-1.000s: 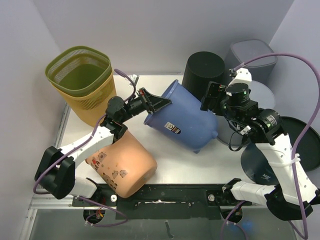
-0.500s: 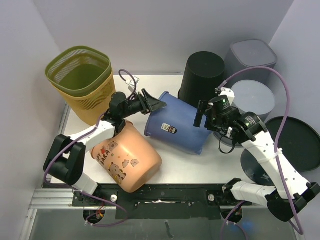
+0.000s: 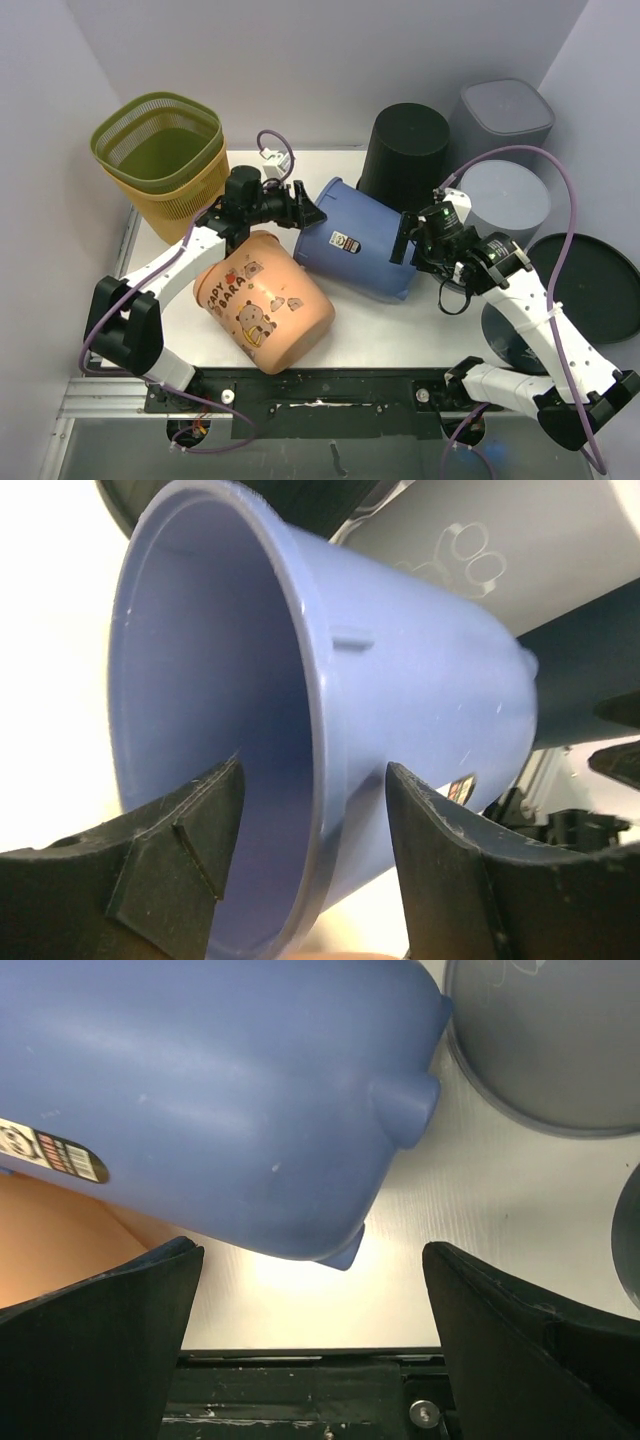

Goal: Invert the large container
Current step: Place the container at the center of the board, then turn the container upside down at the center of the board.

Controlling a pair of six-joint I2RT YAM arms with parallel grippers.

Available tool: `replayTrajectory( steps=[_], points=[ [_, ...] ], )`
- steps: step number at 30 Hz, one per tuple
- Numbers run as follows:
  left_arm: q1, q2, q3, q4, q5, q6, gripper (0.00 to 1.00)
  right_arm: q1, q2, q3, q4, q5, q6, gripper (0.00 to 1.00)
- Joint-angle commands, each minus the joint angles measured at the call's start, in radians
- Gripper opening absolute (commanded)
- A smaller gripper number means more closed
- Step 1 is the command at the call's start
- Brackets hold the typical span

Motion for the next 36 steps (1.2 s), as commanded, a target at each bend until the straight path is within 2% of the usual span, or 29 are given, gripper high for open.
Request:
replayTrajectory(
  steps=[1, 10, 13, 17, 21, 36],
  points=[
    [0.0, -0.046, 0.057, -0.086, -0.031, 0.147, 0.54, -0.019, -0.028, -0.032, 0.03, 0.015, 0.021, 0.98],
    [-0.003, -0.073, 0.068, -0.15, -0.117, 0.234, 0.33, -0.037, -0.035, -0.061, 0.057, -0.012, 0.022, 0.97],
    [-0.005, -0.086, 0.072, -0.157, -0.132, 0.245, 0.34, -0.04, -0.037, -0.069, 0.058, -0.016, 0.025, 0.98],
    [-0.012, -0.104, 0.082, -0.164, -0.148, 0.253, 0.49, -0.044, -0.044, -0.087, 0.063, -0.026, 0.031, 0.98],
    [-0.016, -0.124, 0.081, -0.161, -0.178, 0.266, 0.49, -0.054, -0.056, -0.109, 0.074, -0.041, 0.038, 0.98],
    [-0.016, -0.119, 0.091, -0.177, -0.198, 0.295, 0.07, -0.077, -0.054, -0.129, 0.099, -0.082, 0.038, 0.98]
  ],
)
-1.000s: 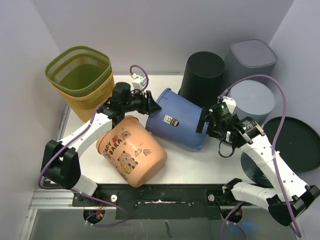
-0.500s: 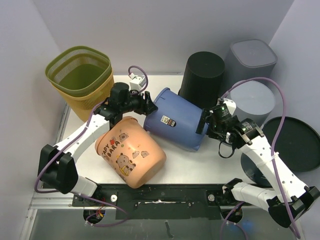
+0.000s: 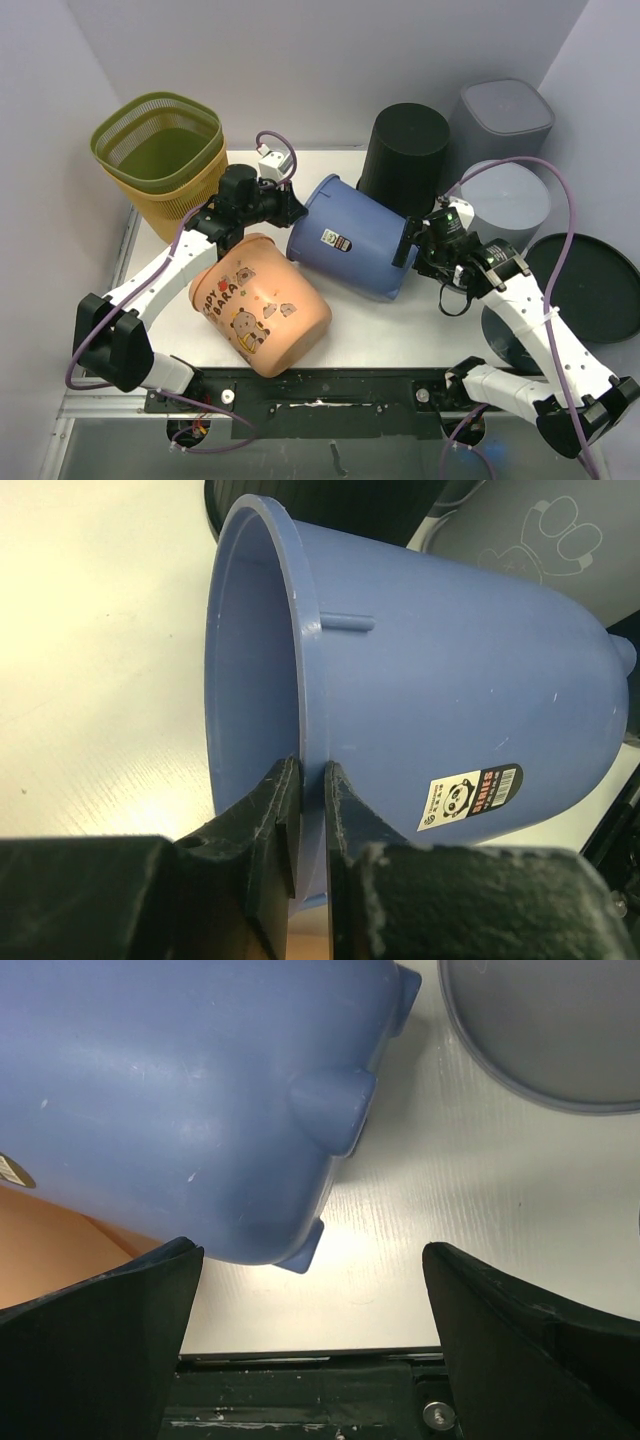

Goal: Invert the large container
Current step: Turn the container upside down at the center of the board.

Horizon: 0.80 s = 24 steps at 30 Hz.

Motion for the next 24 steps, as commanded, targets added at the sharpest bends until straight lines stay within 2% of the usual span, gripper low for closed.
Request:
replayTrajectory(
  steps=[1, 10, 16, 24],
  points=[
    [0.001, -0.021, 0.057, 0.003, -0.015, 0.017, 0.02, -0.021, -0.026, -0.026, 0.061, -0.043, 0.013, 0.98],
    [0.003, -0.003, 0.049, -0.003, -0.021, 0.018, 0.0, -0.09, -0.106, -0.214, 0.275, -0.291, 0.074, 0.97],
    [0.004, 0.007, 0.037, 0.011, 0.001, 0.013, 0.0, -0.091, -0.14, -0.328, 0.411, -0.374, 0.077, 0.98],
    [0.006, 0.026, 0.035, 0.019, 0.018, 0.008, 0.0, -0.091, -0.121, -0.433, 0.485, -0.407, 0.065, 0.98]
  ],
)
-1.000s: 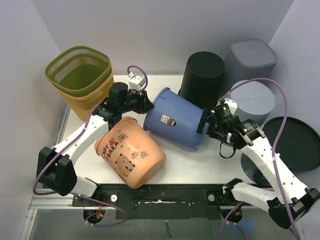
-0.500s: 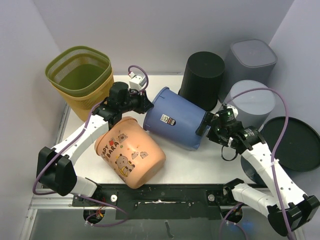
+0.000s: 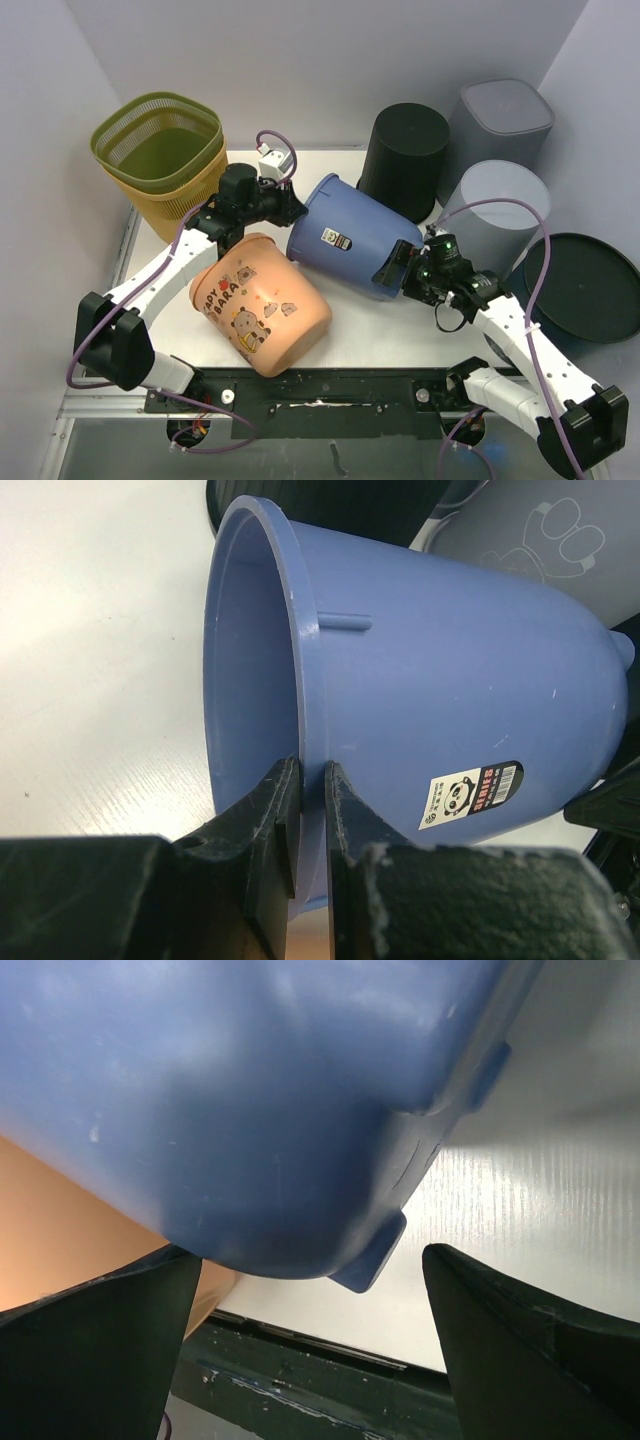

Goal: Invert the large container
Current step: Turn the container upside down at the center of the board.

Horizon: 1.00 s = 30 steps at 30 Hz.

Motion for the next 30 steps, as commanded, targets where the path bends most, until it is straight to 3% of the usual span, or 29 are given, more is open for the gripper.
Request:
replayTrajectory(
  steps=[1, 13, 26, 30],
  points=[
    [0.005, 0.02, 0.026, 0.02, 0.02, -0.001, 0.0, -0.005, -0.004, -0.031, 0.105, -0.036, -0.013, 0.98],
    [0.006, 0.039, 0.023, 0.026, 0.045, -0.005, 0.0, -0.004, 0.07, -0.035, 0.236, -0.099, -0.07, 0.98],
    [0.011, 0.082, 0.029, 0.028, 0.057, -0.002, 0.0, 0.012, -0.046, 0.152, 0.209, -0.218, -0.181, 0.98],
    [0.012, 0.083, 0.025, 0.032, 0.058, -0.002, 0.0, 0.013, -0.013, 0.19, 0.11, -0.085, -0.18, 0.98]
  ],
)
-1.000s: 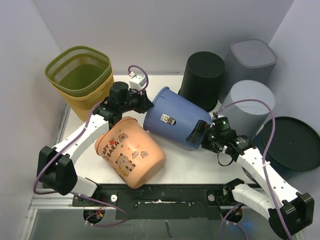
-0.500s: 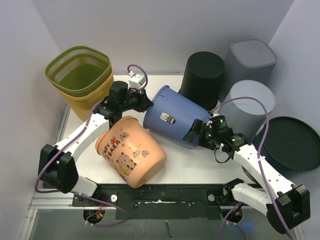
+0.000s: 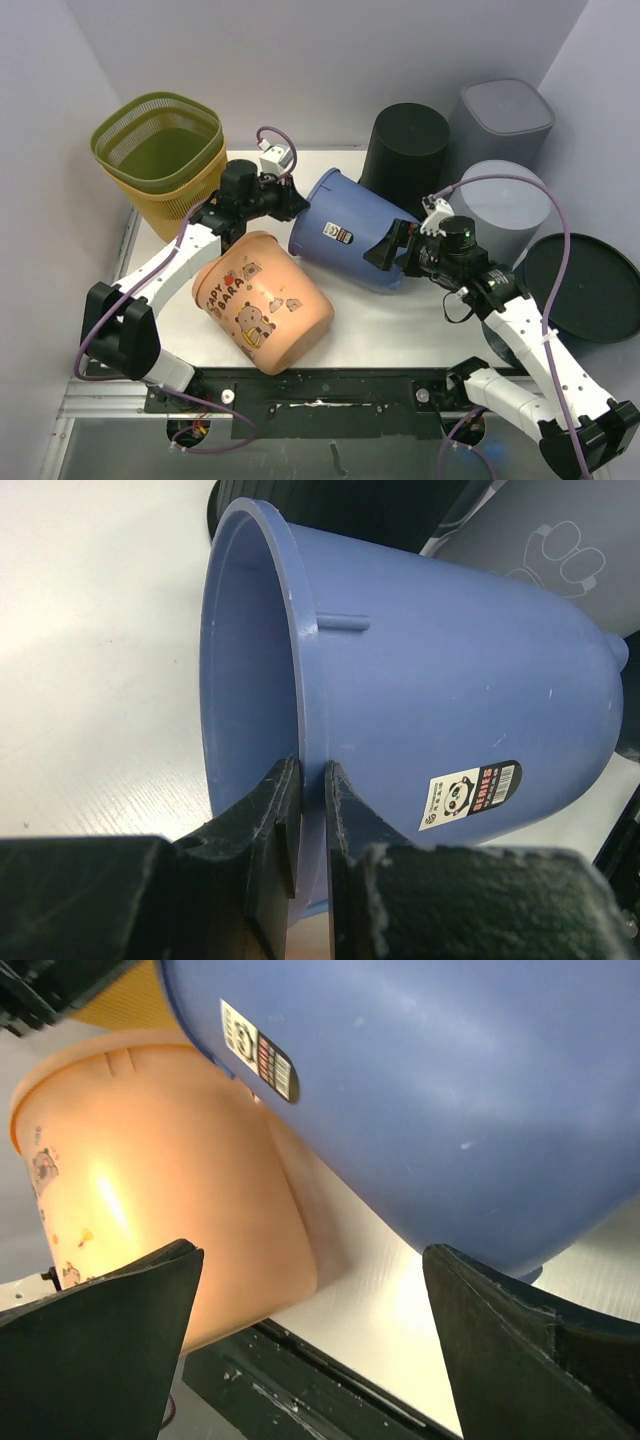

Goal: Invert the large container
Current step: Turn the container upside down at the center of the board.

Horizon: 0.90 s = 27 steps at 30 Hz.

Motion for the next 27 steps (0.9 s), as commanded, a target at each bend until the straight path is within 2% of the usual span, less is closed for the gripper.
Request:
replayTrajectory(
  steps=[1, 4, 13, 20, 27],
  points=[
    [-0.006, 0.025, 0.01, -0.038, 0.024, 0.006, 0.0, -0.002, 0.029, 0.076, -0.05, 0.128, -0.012, 0.98],
    [-0.004, 0.019, 0.001, -0.039, 0.026, 0.011, 0.0, -0.036, 0.058, 0.086, -0.123, 0.26, 0.047, 0.98],
    [0.003, 0.014, -0.009, -0.049, 0.033, 0.025, 0.0, -0.165, 0.035, 0.082, -0.068, 0.289, 0.156, 0.98],
    [0.005, 0.009, -0.008, -0.069, 0.042, 0.048, 0.0, -0.234, 0.068, 0.06, -0.015, 0.242, 0.156, 0.97],
    [0.015, -0.037, -0.052, -0.093, 0.039, 0.118, 0.0, -0.243, 0.109, 0.043, 0.073, 0.178, 0.165, 0.98]
  ],
)
